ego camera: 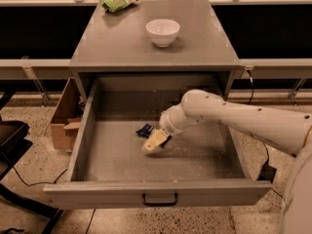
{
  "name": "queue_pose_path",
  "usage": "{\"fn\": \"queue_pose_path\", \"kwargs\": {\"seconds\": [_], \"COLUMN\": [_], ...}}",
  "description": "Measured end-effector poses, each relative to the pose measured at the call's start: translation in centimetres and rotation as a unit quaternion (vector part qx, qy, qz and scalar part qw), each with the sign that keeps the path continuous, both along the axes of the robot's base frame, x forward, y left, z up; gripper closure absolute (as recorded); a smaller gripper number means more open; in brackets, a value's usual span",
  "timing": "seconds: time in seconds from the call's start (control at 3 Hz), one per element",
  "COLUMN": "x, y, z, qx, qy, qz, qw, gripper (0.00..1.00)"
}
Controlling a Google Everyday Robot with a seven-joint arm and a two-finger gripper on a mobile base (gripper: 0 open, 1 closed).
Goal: Pick rxbar blueberry from top drawer and place on counter
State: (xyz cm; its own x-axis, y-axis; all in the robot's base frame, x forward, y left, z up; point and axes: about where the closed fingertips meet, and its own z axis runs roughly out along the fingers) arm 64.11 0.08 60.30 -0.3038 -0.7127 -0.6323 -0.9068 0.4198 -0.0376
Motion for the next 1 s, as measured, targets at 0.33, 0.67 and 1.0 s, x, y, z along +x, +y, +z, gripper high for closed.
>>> {"fn": "queue_pose_path", "kwargs": {"seconds": [0.33,0.67,1.0], "x": [-0.45,-0.61,-0.82], "y": [-2.4,-2.72,-2.54], "z": [-1.02,-1.35,-1.26], "qx": [-0.024,-0.027,-0.027], "qy": [0.011,0.014,0.017], "qz": [-0.009,-0.009,-0.007], "qw": [0.9996,0.9995,0.9995], "gripper": [0.03,0.2,0.47]}}
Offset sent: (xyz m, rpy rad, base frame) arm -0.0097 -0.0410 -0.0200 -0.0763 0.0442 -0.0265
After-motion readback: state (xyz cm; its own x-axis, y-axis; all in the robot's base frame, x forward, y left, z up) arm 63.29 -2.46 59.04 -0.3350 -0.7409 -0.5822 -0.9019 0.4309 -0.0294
